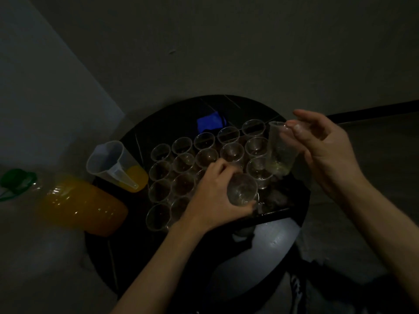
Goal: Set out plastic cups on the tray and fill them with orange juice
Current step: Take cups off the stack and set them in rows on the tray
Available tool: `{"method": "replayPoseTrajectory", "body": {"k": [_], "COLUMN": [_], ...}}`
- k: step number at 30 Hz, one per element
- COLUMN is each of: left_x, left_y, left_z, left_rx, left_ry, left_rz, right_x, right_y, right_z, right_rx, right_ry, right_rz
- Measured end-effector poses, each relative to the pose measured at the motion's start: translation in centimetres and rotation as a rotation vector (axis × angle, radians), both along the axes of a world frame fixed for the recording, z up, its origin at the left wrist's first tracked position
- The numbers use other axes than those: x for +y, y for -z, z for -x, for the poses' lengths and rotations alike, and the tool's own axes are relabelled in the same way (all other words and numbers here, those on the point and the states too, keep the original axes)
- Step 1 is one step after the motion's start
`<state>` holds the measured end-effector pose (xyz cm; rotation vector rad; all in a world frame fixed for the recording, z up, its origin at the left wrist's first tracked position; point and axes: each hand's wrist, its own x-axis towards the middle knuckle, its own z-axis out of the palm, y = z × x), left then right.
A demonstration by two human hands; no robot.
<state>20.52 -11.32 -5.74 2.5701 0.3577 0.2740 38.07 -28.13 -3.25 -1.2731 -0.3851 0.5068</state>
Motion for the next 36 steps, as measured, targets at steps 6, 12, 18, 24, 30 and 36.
{"method": "replayPoseTrajectory", "body": {"k": [6,12,18,24,30,36], "left_x": [-0.2,0.3,1.5,2.0,2.5,3.1], "left_y": [1.2,0.9,-0.1,-0.9,-1.1,-1.2], "left_z": [0.9,0.5,-0.3,-1.3,-2.0,-2.1], "left_rx": [-0.032,-0.084,-0.118,-0.153,-0.186,-0.191], "left_ry": [0.015,-0.008,-0.005,0.012,0.03,0.012], "left_rz": [-0.032,-0.048,-0.09,-0.134,-0.16,-0.162], "right_x": [-1.6,-1.9,-1.7,-2.7,-3.0,-1.9], "right_y": [0.8,0.7,0.3,2.3,5.4,7.1], "right_z": [-0.1,0.3,0.6,2.0,5.1,5.8], "right_rx": [-0.048,-0.085,-0.126,-0.241,-0.434,-0.53], "right_ry": [-0.036,-0.081,-0.091,-0.06,-0.029,0.064], "right_rz": [0.088,0.154,0.199,0.338,0.522,0.578]}}
